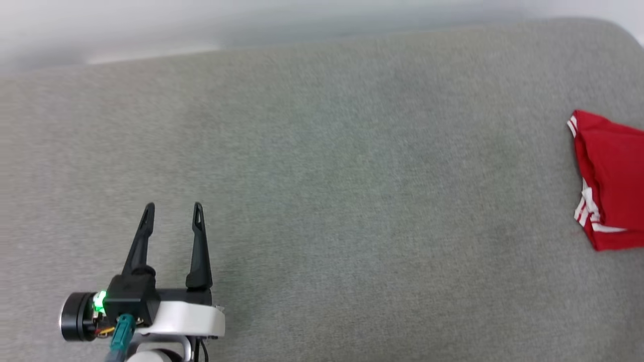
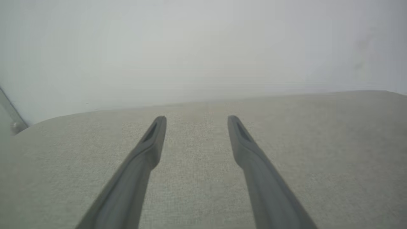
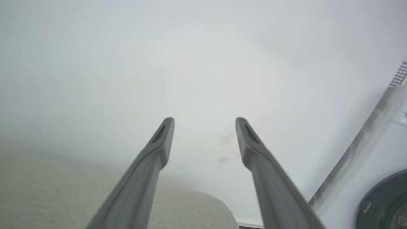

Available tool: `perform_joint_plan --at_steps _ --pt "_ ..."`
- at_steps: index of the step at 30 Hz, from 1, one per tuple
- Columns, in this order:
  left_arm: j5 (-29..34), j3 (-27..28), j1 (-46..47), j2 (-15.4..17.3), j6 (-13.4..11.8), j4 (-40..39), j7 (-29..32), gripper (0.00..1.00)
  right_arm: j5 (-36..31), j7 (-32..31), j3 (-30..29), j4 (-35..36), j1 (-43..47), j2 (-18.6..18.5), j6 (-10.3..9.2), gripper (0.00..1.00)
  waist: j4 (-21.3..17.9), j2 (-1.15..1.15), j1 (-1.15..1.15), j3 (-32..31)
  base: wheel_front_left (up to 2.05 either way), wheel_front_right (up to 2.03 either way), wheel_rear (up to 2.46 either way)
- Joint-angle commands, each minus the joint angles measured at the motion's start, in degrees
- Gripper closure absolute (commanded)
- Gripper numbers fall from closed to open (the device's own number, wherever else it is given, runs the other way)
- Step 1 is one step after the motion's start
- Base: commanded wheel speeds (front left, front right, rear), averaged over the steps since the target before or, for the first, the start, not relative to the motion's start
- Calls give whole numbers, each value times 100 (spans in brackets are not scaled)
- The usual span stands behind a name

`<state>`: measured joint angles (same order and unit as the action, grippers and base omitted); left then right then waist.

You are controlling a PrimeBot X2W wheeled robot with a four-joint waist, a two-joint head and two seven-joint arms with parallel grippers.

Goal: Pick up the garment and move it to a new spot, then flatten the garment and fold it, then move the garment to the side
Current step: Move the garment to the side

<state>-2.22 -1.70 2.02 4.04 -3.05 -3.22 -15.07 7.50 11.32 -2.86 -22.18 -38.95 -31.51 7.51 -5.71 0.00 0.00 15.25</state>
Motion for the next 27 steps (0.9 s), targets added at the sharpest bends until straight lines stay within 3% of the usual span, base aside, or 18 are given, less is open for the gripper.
perform_joint_plan --at_steps 1,8,13,27 --pt "-6 9 -109 -16 -28 21 -13 0 -65 161 -45 215 181 247 -4 0 193 0 0 -283 0 0 0" --pt "-43 32 -310 -50 -13 112 -12 0 -163 378 124 1198 1286 1477 -4 0 376 0 0 -651 0 0 0" --pt "-50 70 -374 -65 16 215 -12 0 -53 381 198 1669 2047 2029 -4 0 522 0 0 -838 0 0 0" --pt "-122 34 -668 -106 -11 404 -12 0 58 384 26 1767 3721 2691 -5 0 701 0 0 -1255 0 0 0"
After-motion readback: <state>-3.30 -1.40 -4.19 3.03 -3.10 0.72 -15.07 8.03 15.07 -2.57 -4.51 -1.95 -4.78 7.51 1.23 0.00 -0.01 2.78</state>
